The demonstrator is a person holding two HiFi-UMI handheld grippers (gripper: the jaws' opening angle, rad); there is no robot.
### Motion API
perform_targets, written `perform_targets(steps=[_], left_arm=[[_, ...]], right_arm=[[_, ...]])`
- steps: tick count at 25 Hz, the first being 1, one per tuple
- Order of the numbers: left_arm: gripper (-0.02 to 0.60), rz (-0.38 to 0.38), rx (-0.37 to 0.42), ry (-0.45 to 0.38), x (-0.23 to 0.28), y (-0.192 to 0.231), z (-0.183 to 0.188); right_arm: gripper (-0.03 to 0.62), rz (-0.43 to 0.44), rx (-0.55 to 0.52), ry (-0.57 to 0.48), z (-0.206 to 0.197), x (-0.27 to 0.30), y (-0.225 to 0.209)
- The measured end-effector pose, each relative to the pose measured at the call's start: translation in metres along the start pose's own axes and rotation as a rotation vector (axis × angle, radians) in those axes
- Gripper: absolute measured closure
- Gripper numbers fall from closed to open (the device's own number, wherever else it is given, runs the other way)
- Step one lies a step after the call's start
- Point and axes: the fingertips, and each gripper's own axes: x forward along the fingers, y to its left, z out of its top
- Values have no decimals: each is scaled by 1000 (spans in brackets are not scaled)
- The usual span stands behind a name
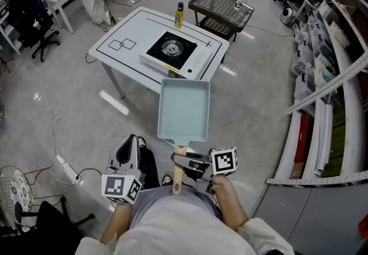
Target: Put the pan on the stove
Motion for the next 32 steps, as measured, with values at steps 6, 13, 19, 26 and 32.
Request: perform_targets(steps=[6,13,19,26,32], left_arm=[[580,-36,7,3,43,19,5],[580,-70,22,-7,96,55,27],[580,-95,17,6,149,100,38],[580,-158,-4,32,212,142,52],[580,-218,5,41,259,173,63]], right_arm=[[439,-7,-6,-21,35,16,-16],[439,-5,-10,-54,90,48,-23],[439,-25,-5,-86,141,81,-33],[437,-53,13,-128,198,121,-41],[437,-84,25,-169,241,151,-48]])
